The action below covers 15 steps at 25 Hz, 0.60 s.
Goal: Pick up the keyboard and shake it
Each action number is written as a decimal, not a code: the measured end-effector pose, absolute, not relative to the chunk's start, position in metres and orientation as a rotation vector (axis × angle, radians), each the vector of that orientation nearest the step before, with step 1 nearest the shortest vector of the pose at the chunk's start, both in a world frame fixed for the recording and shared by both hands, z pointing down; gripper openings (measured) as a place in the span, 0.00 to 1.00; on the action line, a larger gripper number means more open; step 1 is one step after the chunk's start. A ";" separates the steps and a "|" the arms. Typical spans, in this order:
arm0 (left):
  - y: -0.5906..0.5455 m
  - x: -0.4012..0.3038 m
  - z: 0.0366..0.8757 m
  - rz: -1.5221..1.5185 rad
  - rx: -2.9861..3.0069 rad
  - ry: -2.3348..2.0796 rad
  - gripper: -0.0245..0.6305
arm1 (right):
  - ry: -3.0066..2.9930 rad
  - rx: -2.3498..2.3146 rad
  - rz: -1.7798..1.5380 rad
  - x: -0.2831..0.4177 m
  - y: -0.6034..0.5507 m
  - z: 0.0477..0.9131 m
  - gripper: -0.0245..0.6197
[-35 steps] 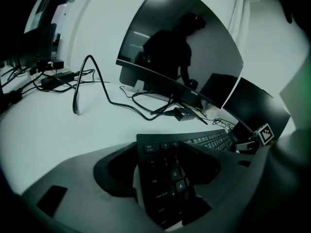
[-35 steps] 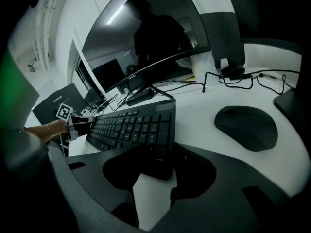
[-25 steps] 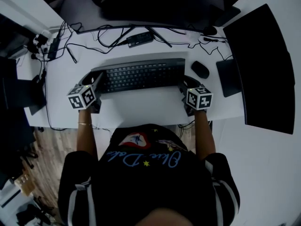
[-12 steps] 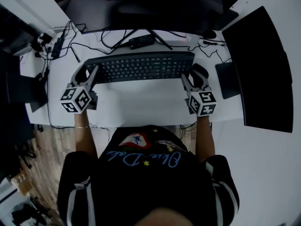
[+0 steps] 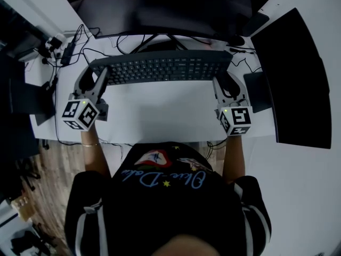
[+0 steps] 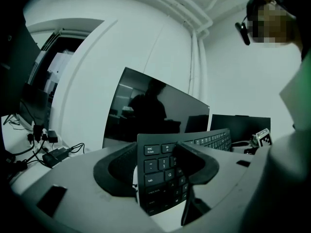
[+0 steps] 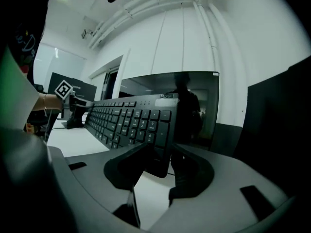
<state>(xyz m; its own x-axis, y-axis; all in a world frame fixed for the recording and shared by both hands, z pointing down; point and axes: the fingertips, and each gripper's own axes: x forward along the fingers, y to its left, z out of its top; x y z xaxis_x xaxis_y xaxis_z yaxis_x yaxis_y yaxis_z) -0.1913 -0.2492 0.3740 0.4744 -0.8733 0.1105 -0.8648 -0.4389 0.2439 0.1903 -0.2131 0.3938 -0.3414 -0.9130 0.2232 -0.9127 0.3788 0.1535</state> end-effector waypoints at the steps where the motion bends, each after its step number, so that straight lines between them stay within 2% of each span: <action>1: -0.249 -0.191 0.369 -0.058 2.466 -1.489 0.39 | -2.374 1.620 -0.030 0.190 -0.213 0.388 0.25; 15: -0.243 -0.191 0.329 -0.167 2.546 -1.489 0.42 | -2.412 1.687 -0.392 0.189 -0.205 0.325 0.25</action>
